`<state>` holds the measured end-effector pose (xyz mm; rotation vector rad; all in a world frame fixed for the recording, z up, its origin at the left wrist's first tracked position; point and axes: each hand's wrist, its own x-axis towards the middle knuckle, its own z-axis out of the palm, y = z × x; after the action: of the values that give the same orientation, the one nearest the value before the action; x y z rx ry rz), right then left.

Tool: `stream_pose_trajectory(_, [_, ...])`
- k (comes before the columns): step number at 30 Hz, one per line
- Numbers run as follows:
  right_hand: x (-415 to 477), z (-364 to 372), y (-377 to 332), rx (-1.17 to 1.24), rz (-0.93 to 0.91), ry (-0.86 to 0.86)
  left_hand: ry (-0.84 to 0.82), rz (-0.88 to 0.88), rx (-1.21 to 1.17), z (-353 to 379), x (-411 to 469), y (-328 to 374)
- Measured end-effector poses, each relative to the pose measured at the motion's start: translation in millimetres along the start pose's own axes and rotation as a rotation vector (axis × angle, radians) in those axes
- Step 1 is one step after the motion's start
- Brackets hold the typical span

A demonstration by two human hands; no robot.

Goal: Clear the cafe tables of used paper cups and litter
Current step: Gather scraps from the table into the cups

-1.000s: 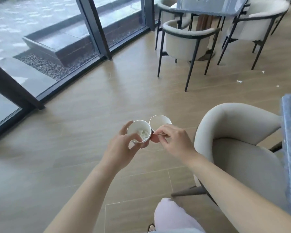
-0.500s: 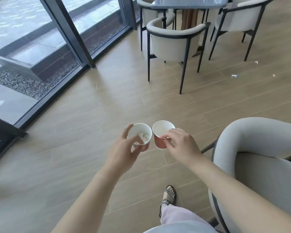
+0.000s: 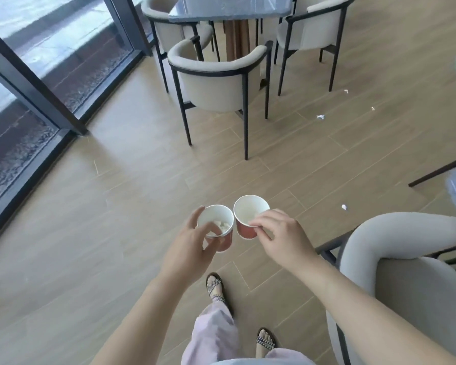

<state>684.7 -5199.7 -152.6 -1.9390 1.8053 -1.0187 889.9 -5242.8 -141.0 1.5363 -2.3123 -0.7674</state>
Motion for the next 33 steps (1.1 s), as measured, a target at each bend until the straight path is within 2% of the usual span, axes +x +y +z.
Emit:
stream_pose_trajectory(8, [120, 2, 50, -0.051, 0.172, 0.164, -0.113, 0.207, -0.047, -13, 183, -10])
stream_pose_trajectory(15, [190, -17, 89, -0.097, 0.370, 0.340, -0.217, 0.444, 0.016, -19, 315, 22])
stream_pose_trajectory(23, [213, -54, 145, -0.173, 0.598, 0.526, -0.392, 0.661, -0.004, 27, 421, 93])
stream_pose_trajectory(33, [236, -143, 277, -0.267, 0.778, 0.675, -0.549, 0.846, 0.025, 122, 541, 230])
